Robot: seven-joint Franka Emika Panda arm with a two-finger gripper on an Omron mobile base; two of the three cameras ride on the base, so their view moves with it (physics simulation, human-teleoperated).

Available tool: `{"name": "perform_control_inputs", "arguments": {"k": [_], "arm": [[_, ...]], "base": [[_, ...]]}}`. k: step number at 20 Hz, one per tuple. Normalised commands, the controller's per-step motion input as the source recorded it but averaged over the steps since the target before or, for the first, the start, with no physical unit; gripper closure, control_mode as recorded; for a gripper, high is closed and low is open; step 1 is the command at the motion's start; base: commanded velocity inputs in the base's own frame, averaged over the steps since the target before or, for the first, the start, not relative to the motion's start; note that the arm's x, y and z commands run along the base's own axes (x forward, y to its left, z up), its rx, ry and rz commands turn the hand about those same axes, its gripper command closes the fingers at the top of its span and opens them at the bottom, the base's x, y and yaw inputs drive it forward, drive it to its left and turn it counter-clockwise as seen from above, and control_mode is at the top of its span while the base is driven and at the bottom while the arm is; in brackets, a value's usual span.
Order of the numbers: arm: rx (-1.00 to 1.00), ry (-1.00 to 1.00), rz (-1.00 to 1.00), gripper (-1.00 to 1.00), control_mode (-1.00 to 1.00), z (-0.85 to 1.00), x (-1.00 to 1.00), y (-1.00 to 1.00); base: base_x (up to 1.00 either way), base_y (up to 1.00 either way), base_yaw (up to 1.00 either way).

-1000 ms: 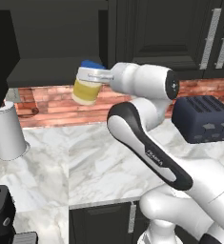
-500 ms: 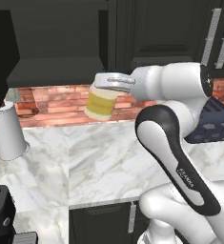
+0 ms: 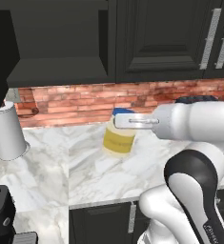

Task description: Collect the paprika, mayonnaise, and shaker from the cabinet and place them next to the stove.

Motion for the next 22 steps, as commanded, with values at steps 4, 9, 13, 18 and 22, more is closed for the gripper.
{"name": "perform_control_inputs", "arguments": {"k": [4,9,13,18,22], "arm": [[-0.02,0.0,0.0,1.0,1.0,-0.28,-0.02,0.0],[0.0,0.0,0.0,1.0,1.0,0.0,0.0,0.0],[0.0,0.0,0.0,1.0,1.0,0.0,0.0,0.0],[0.0,0.0,0.0,1.0,1.0,0.0,0.0,0.0],[0.0,0.0,0.0,1.0,1.0,0.0,0.0,0.0]], "base": [[-0.06,0.0,0.0],[-0.63,-0.25,-0.19],[-0.62,-0.3,-0.42],[-0.49,-0.25,-0.52],[-0.21,-0.18,-0.62]]}}
